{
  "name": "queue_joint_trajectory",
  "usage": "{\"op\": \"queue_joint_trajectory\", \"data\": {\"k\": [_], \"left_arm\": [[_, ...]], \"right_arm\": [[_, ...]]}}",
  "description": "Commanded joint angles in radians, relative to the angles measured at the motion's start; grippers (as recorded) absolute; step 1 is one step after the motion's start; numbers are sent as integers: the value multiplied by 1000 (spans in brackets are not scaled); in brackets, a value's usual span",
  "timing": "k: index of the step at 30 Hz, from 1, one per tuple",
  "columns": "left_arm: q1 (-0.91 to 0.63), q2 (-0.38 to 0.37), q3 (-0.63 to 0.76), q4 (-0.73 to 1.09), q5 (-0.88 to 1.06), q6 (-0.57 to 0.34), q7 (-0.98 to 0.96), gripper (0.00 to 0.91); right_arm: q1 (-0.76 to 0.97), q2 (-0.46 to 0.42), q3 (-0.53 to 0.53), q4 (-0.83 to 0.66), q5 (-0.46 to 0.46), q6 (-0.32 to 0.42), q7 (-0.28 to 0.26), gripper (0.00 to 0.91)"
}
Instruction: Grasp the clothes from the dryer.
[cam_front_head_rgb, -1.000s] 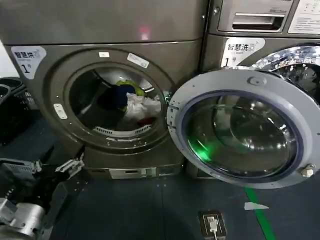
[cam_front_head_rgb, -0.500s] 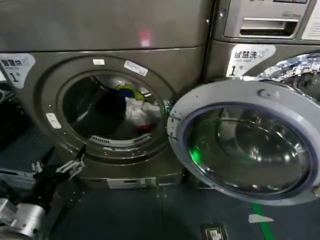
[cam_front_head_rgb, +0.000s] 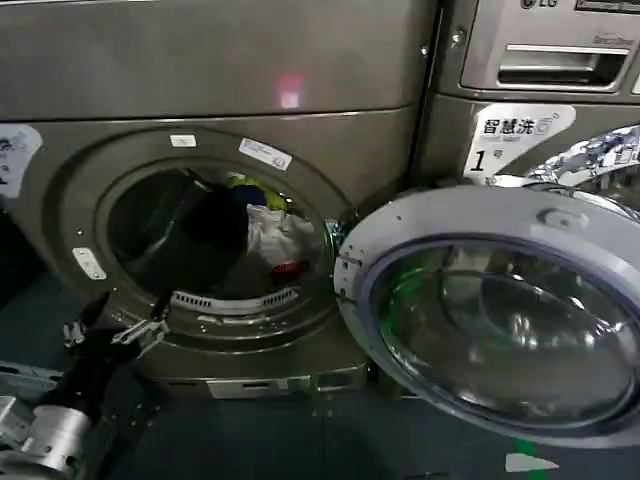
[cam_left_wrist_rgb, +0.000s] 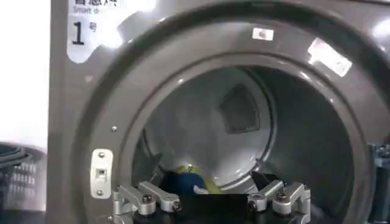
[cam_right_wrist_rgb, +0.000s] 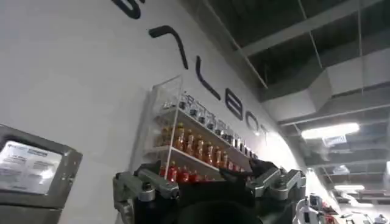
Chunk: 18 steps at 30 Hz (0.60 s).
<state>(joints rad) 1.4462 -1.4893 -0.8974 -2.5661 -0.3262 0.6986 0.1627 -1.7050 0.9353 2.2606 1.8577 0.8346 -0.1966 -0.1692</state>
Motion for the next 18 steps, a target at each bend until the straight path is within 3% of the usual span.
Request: {"op": "queue_joint_trajectory", "data": {"k": [1, 18], "left_arm": [[0, 1, 0, -1, 0, 0, 0, 907], [-7, 8, 8, 8, 1, -1, 5, 907]], "right_arm": [[-7, -15, 43, -27, -30, -5, 5, 907], [-20, -15, 74, -9, -26, -2, 3, 907]]}}
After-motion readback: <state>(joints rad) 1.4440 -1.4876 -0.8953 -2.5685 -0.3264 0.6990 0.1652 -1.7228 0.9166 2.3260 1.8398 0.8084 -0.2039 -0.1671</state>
